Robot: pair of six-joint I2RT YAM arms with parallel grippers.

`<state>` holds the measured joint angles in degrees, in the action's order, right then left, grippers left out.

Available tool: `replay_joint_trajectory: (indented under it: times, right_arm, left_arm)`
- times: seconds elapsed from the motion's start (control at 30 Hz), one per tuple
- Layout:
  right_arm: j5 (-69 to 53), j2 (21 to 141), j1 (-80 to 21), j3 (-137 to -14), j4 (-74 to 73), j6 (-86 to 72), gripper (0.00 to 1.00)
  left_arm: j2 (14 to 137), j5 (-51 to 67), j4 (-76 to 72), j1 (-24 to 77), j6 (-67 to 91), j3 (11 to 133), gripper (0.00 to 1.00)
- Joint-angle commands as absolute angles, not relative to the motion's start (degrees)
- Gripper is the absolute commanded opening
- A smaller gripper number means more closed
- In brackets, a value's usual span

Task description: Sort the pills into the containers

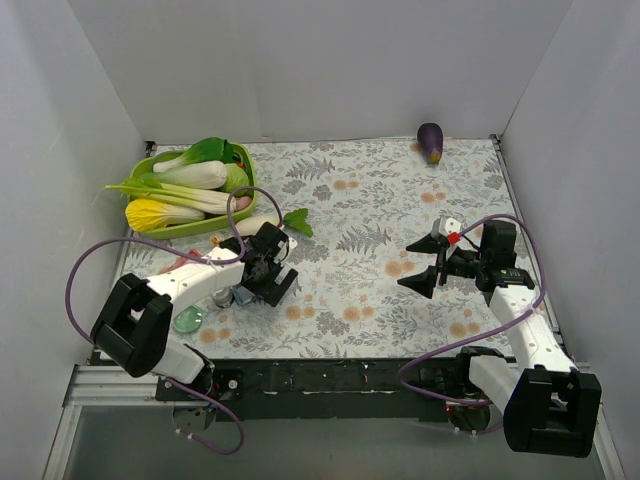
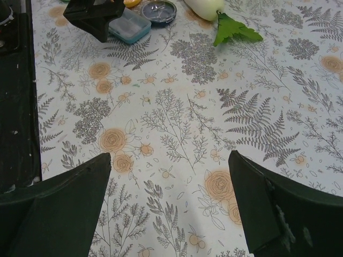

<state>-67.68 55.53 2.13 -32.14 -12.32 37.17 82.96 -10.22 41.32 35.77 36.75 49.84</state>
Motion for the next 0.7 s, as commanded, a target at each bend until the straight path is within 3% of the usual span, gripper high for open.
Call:
replay_joint_trajectory:
  times: [0.0, 0.4, 0.67]
  right_arm:
    - [-68.99, 54.76, 2.46, -33.22, -13.18, 38.76, 0.98]
    - [-69.52, 55.02, 2.55, -33.49, -14.41, 39.99, 0.98]
    - [-69.61, 54.84, 2.55, -33.92, -15.38, 40.87, 0.98]
  left_arm:
    - [79.89, -9.93, 36.74, 35.16, 32.17, 47.55, 0.98]
    - [83.5, -9.59, 33.49, 32.96, 28.48, 48.96, 0.96]
    - [85.34, -5.1, 33.49, 30.15, 28.3, 49.22, 0.89]
